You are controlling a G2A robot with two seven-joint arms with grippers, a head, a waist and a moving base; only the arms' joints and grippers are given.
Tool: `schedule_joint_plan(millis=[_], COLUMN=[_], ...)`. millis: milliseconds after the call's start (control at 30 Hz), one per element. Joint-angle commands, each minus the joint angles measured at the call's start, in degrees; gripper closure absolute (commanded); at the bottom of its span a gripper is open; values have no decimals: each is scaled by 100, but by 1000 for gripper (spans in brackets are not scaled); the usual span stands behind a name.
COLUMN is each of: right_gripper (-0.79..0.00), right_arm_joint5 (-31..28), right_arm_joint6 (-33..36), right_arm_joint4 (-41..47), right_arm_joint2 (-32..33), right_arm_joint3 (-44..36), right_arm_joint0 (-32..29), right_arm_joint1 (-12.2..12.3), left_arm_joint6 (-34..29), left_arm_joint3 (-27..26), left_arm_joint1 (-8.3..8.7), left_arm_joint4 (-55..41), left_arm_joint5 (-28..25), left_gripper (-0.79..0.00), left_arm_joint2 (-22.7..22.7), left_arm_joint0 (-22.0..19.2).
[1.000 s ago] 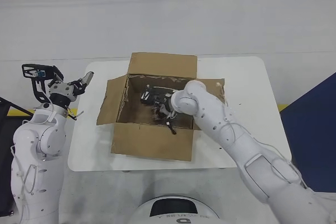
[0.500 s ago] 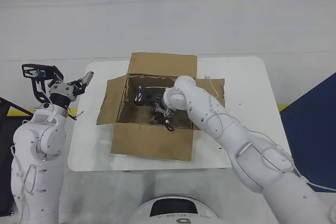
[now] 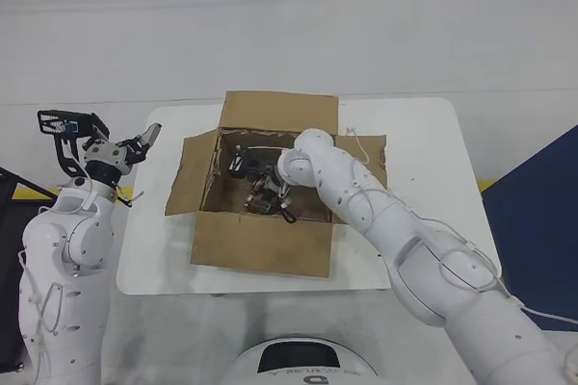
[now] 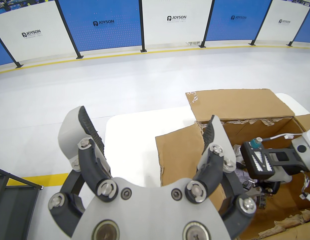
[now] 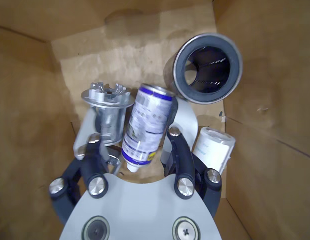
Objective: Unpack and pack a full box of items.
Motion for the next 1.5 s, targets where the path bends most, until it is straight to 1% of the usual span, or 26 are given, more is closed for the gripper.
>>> schedule_joint_plan(millis=[0, 167, 233, 300, 400, 500, 600, 633, 767, 800, 867, 900, 1000, 1067, 1167, 1233, 1367, 1467], right_gripper=[-382, -385, -397, -505, -517, -551, -536, -514, -523, -511, -489, -502, -483, -477, -440, -391, -345, -329], right_arm_joint5=[26, 64, 116, 156, 236, 297, 358, 377, 440, 447, 511, 593, 607, 579, 531, 543, 579, 606], right_arm_joint6=[-80, -85, -43, -26, -109, -186, -236, -246, -235, -222, -130, -53, 85, 146, 215, 250, 333, 406], right_arm_joint4=[-55, -99, -96, -89, -115, -160, -225, -248, -326, -335, -374, -404, -412, -395, -384, -386, -372, -339], right_arm_joint2=[6, 15, 8, 5, 44, 129, 237, 276, 475, 503, 585, 614, 657, 670, 643, 612, 503, 413], right_arm_joint3=[-35, -72, -43, -28, -5, -82, -214, -267, -542, -590, -700, -742, -866, -905, -902, -852, -667, -481], right_arm_joint0=[-21, -103, -118, -121, -104, -114, -166, -192, -315, -339, -401, -424, -496, -520, -530, -512, -447, -373], right_arm_joint1=[7, 13, -5, -24, -22, 28, 109, 140, 285, 307, 366, 387, 421, 427, 412, 387, 299, 213], left_arm_joint6=[0, 0, 0, 0, 0, 0, 0, 0, 0, 0, 0, 0, 0, 0, 0, 0, 0, 0], left_arm_joint3=[0, 0, 0, 0, 0, 0, 0, 0, 0, 0, 0, 0, 0, 0, 0, 0, 0, 0], left_arm_joint1=[0, 0, 0, 0, 0, 0, 0, 0, 0, 0, 0, 0, 0, 0, 0, 0, 0, 0], left_arm_joint4=[0, 0, 0, 0, 0, 0, 0, 0, 0, 0, 0, 0, 0, 0, 0, 0, 0, 0], left_arm_joint5=[0, 0, 0, 0, 0, 0, 0, 0, 0, 0, 0, 0, 0, 0, 0, 0, 0, 0], left_gripper=[-785, -785, -785, -785, -785, -785, -785, -785, -785, -785, -785, -785, -785, -785, -785, -785, -785, -785], left_arm_joint2=[0, 0, 0, 0, 0, 0, 0, 0, 0, 0, 0, 0, 0, 0, 0, 0, 0, 0], left_arm_joint0=[0, 0, 0, 0, 0, 0, 0, 0, 0, 0, 0, 0, 0, 0, 0, 0, 0, 0])
